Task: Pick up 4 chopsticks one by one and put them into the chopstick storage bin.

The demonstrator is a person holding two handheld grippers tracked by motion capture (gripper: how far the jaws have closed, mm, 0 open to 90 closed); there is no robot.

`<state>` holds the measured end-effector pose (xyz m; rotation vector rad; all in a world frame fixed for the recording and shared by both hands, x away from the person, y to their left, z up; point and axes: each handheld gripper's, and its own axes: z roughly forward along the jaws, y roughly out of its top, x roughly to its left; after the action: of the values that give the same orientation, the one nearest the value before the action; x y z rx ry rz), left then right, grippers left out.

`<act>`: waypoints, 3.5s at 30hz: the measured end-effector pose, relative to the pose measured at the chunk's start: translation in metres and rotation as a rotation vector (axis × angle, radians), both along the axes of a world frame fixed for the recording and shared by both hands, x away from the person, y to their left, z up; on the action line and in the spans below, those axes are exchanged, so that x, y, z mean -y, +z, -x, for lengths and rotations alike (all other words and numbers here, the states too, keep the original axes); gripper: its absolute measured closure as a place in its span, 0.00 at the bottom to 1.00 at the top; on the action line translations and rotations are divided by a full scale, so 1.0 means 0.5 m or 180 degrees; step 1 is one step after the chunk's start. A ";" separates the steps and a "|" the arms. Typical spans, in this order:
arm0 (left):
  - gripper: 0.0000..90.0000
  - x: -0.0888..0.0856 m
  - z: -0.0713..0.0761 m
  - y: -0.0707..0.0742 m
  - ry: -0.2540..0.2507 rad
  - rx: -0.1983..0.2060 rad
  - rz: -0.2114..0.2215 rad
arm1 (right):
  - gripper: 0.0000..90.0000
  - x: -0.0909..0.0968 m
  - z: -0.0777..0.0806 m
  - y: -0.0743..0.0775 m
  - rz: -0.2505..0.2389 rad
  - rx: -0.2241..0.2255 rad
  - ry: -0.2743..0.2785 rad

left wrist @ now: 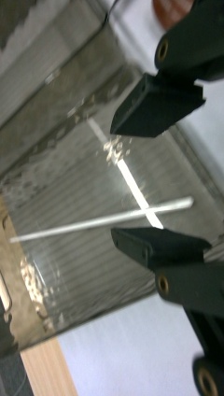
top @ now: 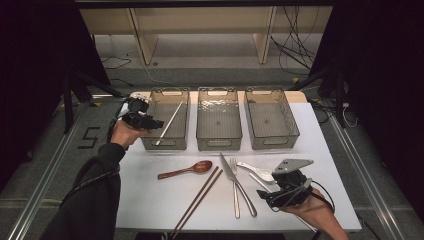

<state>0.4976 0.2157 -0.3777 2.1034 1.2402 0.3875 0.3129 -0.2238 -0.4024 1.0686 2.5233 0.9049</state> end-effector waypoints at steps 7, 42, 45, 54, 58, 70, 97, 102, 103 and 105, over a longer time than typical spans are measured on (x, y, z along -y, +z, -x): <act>0.29 0.026 0.084 0.012 -0.0273 0.0025 0.0171 | 0.30 0.011 -0.006 -0.002 0.0123 -0.0105 -0.0102; 0.12 0.084 0.268 -0.029 -0.0739 0.0325 0.0375 | 0.35 0.021 -0.034 -0.040 0.0746 -0.0672 -0.0122; 0.12 0.080 0.274 -0.032 -0.0742 0.0343 0.0454 | 0.39 0.020 -0.036 -0.045 0.0826 -0.0721 -0.0109; 0.12 0.079 0.297 -0.043 -0.0777 0.0348 0.0491 | 0.54 0.031 -0.042 -0.066 0.1052 -0.0955 -0.0096; 0.12 0.076 0.305 -0.045 -0.0820 0.0320 0.0503 | 0.63 0.035 -0.045 -0.075 0.1141 -0.1022 -0.0096; 0.13 0.071 0.320 -0.047 -0.0823 0.0393 0.0523 | 0.81 0.034 -0.052 -0.093 0.1235 -0.1171 -0.0040; 0.16 0.073 0.326 -0.050 -0.0901 0.0419 0.0464 | 0.96 0.022 -0.054 -0.096 0.1446 -0.1189 0.0208; 0.16 0.073 0.325 -0.052 -0.0915 0.0424 0.0447 | 0.96 0.027 -0.052 -0.078 0.1341 -0.1071 0.0197; 0.16 0.073 0.325 -0.052 -0.0915 0.0424 0.0449 | 0.96 0.028 -0.051 -0.072 0.1314 -0.1051 0.0210; 0.16 0.074 0.325 -0.052 -0.0918 0.0424 0.0443 | 0.96 0.028 -0.050 -0.064 0.1254 -0.0979 0.0225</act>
<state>0.3351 0.1789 -0.4036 2.0616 0.8476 0.2969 0.3377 -0.2377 -0.4342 1.0578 2.8363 0.2456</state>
